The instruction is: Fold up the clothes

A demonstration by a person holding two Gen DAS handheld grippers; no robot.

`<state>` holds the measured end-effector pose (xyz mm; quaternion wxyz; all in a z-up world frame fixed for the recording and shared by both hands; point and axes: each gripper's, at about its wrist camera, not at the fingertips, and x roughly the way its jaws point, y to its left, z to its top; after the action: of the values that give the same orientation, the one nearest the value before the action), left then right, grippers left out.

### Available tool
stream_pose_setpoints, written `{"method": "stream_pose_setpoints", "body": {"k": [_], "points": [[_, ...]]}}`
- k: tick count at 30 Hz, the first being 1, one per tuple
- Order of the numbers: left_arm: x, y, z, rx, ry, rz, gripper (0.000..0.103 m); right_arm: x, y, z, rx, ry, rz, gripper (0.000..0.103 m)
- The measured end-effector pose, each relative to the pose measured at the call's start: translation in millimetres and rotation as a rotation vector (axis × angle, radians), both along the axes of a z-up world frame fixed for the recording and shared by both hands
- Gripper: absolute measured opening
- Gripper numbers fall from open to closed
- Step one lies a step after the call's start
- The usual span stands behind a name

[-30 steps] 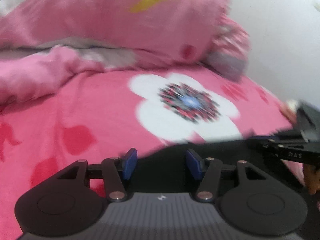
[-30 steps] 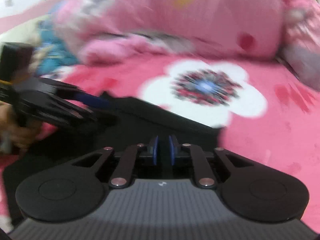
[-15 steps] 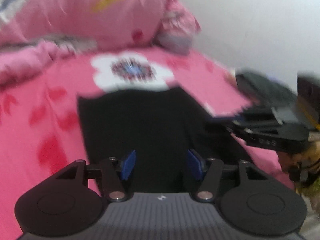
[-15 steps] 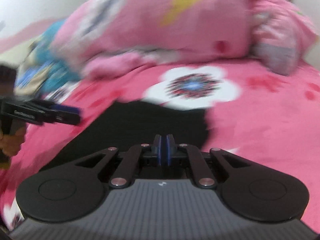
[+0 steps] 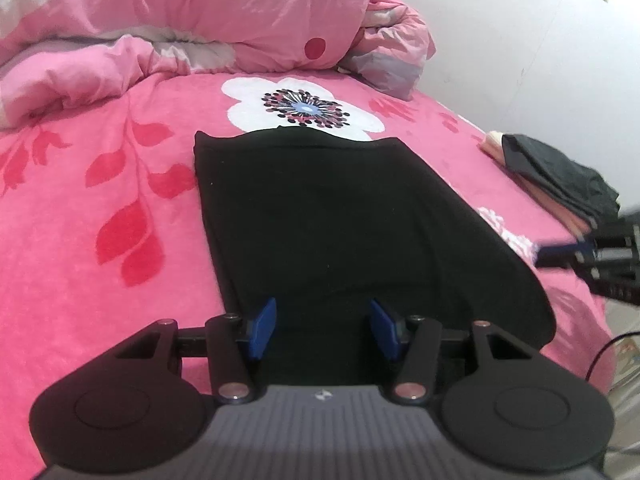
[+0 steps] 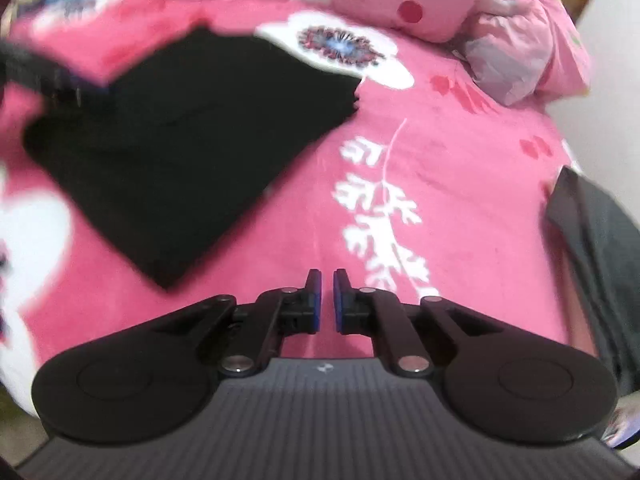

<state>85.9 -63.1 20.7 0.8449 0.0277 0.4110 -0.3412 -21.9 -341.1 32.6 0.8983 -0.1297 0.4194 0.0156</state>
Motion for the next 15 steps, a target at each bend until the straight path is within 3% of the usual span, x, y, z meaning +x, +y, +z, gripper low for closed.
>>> {"method": "stream_pose_setpoints", "body": {"k": [4, 7, 9, 12, 13, 15], "points": [[-5, -7, 0, 0.046, -0.032, -0.005, 0.053, 34, 43, 6, 0.047, -0.120, 0.130, 0.005], [-6, -8, 0, 0.058, -0.047, -0.018, 0.053, 73, 68, -4, 0.109, -0.140, 0.220, 0.003], [-5, -4, -2, 0.038, -0.043, -0.027, 0.053, 87, 66, -16, 0.081, -0.095, 0.195, 0.005], [-4, 1, -5, 0.016, -0.040, -0.037, 0.053, 58, 29, -15, 0.113, -0.051, 0.148, 0.004], [-4, 2, -5, 0.013, -0.041, -0.041, 0.053, 46, 9, -16, 0.118, -0.026, 0.094, 0.004], [-5, 2, -5, 0.014, -0.043, -0.040, 0.053, 24, -17, -21, 0.031, 0.059, -0.024, 0.005]]}}
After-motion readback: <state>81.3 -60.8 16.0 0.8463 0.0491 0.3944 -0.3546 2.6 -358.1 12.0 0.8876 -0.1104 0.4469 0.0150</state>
